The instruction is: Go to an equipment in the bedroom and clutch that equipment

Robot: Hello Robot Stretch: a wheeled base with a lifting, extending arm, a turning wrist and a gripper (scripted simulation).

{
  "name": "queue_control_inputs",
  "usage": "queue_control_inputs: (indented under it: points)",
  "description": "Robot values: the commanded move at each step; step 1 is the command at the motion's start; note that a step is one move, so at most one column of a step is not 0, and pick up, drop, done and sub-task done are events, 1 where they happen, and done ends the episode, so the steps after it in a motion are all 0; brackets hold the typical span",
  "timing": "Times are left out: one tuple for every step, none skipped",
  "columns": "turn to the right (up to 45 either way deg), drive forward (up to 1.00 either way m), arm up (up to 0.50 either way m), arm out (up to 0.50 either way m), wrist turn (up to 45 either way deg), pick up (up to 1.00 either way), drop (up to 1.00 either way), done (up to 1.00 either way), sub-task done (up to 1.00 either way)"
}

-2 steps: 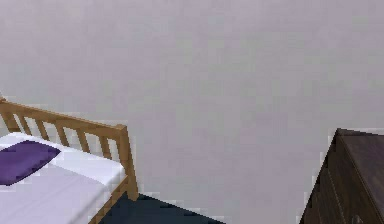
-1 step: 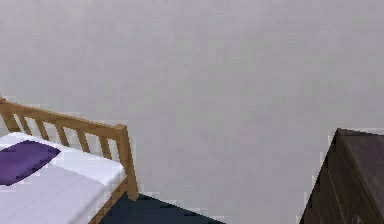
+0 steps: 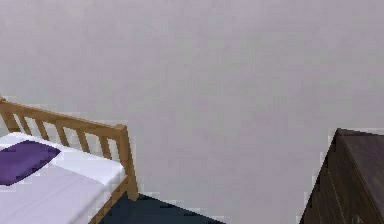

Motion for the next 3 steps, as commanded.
queue_control_inputs:
  points:
    - [0.0,0.00,0.00,0.00,45.0,0.00,0.00,0.00,0.00]
    - [0.0,0.00,0.00,0.00,45.0,0.00,0.00,0.00,0.00]
    - [0.0,0.00,-0.12,0.00,0.0,0.00,0.00,0.00,0.00]
